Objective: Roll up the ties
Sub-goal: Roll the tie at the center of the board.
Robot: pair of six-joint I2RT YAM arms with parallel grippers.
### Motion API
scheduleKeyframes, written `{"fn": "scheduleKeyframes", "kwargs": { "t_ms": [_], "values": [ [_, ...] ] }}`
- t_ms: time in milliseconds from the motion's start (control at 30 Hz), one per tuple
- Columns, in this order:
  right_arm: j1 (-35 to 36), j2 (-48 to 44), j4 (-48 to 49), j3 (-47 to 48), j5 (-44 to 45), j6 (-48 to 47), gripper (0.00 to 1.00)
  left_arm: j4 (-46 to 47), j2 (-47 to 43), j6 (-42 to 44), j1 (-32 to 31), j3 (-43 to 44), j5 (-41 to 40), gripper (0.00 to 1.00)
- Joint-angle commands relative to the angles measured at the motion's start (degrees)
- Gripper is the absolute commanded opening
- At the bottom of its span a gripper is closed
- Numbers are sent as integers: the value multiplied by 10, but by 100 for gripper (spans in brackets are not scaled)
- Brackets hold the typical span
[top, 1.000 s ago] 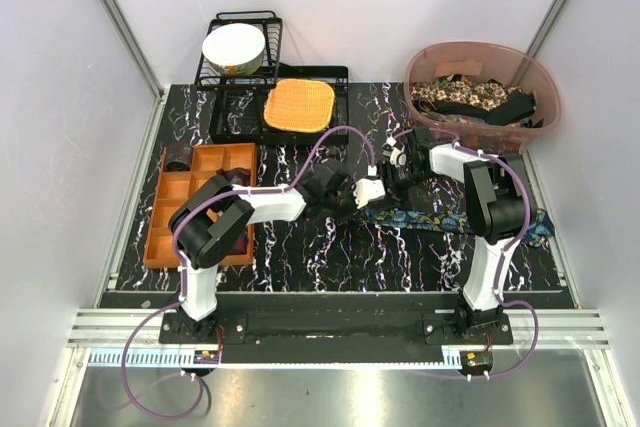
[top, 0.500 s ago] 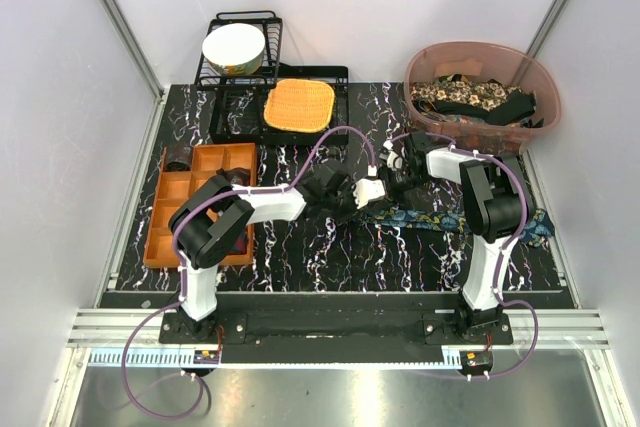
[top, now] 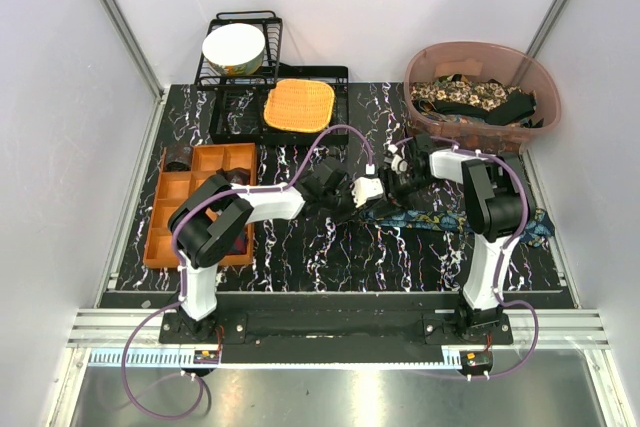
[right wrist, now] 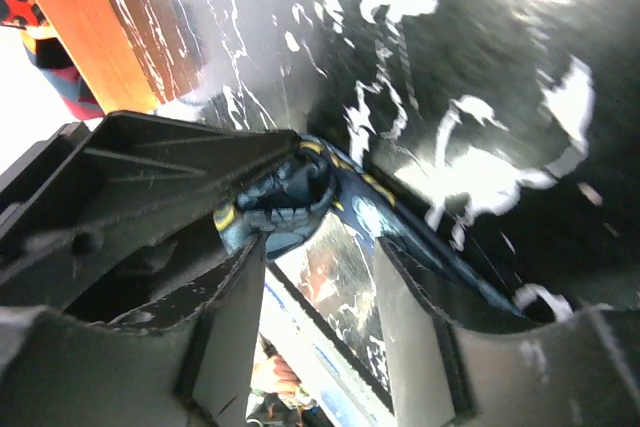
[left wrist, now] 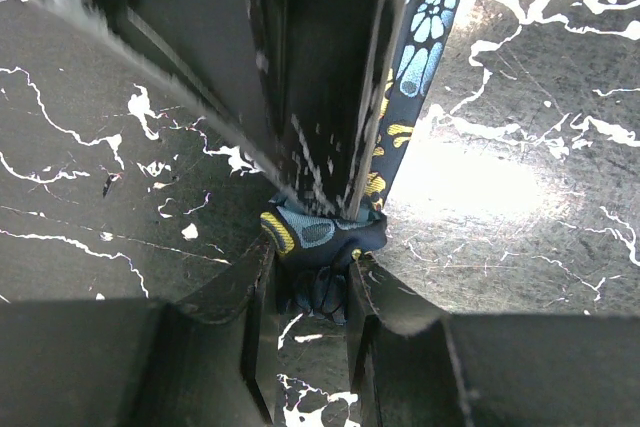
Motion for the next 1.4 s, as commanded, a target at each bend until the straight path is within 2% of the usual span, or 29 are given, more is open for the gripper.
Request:
{"fn": "scheduleKeyframes", "kwargs": {
  "t_ms": [0,400,500,533,667,833,933,967,1033,1133,1200,1300,1367],
  "values": [
    [-20,-42,-10,-15,-17,17,54,-80,29,-1,1,-13,-4,6],
    [6,-36,56,-27,-76,83,56,-83,31,-1,1,-9,-8,6],
    [9,-28,59,-24,-68,81,50,-82,33,-1,1,-10,-8,5],
    [11,-25,59,-23,-64,78,44,-82,34,-2,1,-10,-7,5],
    [12,-5,59,-19,-53,72,31,-84,36,-1,1,-7,-5,5],
    [14,11,52,-11,-36,54,29,-87,40,-1,1,-3,-2,5],
    [14,17,51,-9,-32,49,21,-86,40,-1,1,-3,1,5],
    [13,20,51,-8,-31,49,21,-87,40,-1,1,-2,1,5],
    [13,19,50,-7,-34,48,37,-87,42,-2,1,-2,1,6],
    [13,3,56,-8,-34,52,53,-88,39,0,1,-3,1,5],
    [14,1,57,-3,-37,57,55,-87,39,3,1,-5,2,5],
    [15,9,65,1,-49,65,51,-87,40,2,1,-4,5,5],
    [18,15,70,1,-55,72,43,-87,41,1,1,-3,4,5]
  ]
}}
